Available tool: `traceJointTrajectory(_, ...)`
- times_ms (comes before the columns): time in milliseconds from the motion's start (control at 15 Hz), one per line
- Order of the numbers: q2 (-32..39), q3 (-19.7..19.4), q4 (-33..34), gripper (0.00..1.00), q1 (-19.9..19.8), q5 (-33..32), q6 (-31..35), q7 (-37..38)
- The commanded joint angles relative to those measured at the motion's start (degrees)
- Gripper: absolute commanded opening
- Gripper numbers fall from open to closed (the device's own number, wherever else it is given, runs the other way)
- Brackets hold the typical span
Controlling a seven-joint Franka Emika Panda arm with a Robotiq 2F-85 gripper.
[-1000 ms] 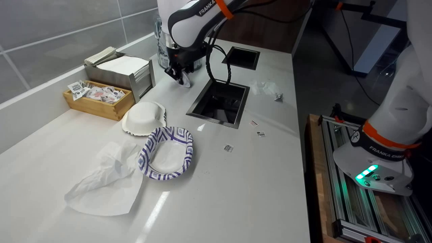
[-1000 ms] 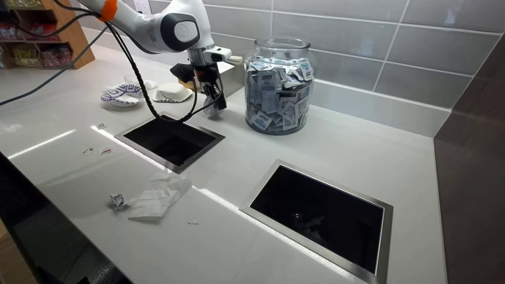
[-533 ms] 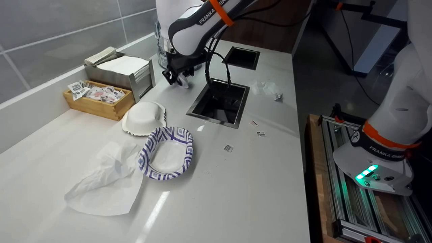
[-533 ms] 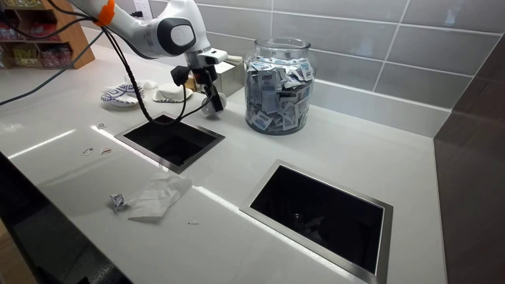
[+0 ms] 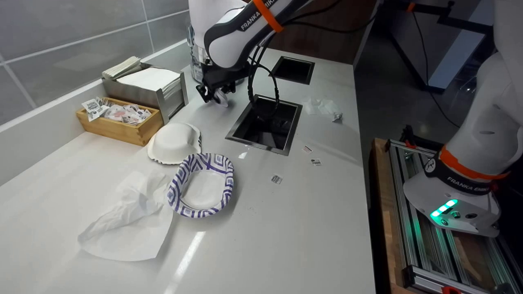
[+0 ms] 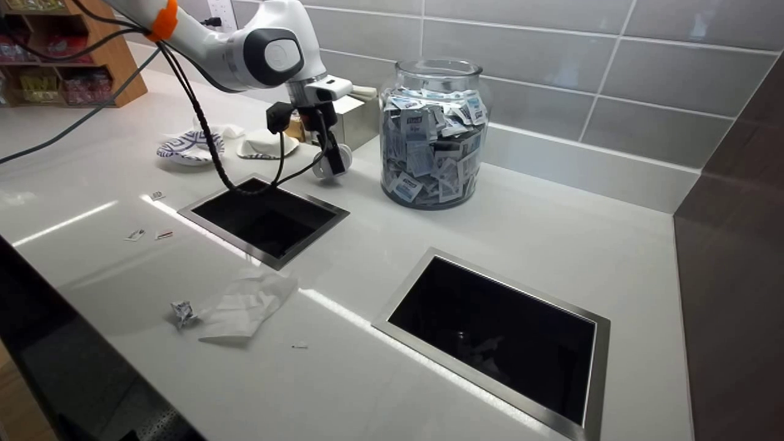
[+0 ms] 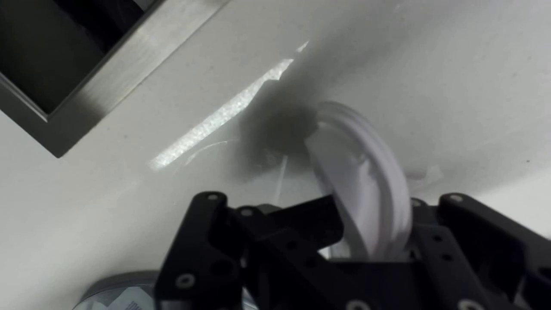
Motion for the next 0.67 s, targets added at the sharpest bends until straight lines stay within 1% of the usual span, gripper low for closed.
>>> traceJointTrajectory(0,4.6,1.39,-0.94,0.01,-0.89,2.07,0.94,1.02)
traceJointTrajectory(600,0.92,1.62,-1.26,0.01,-0.67,1.84,0.44,0.12)
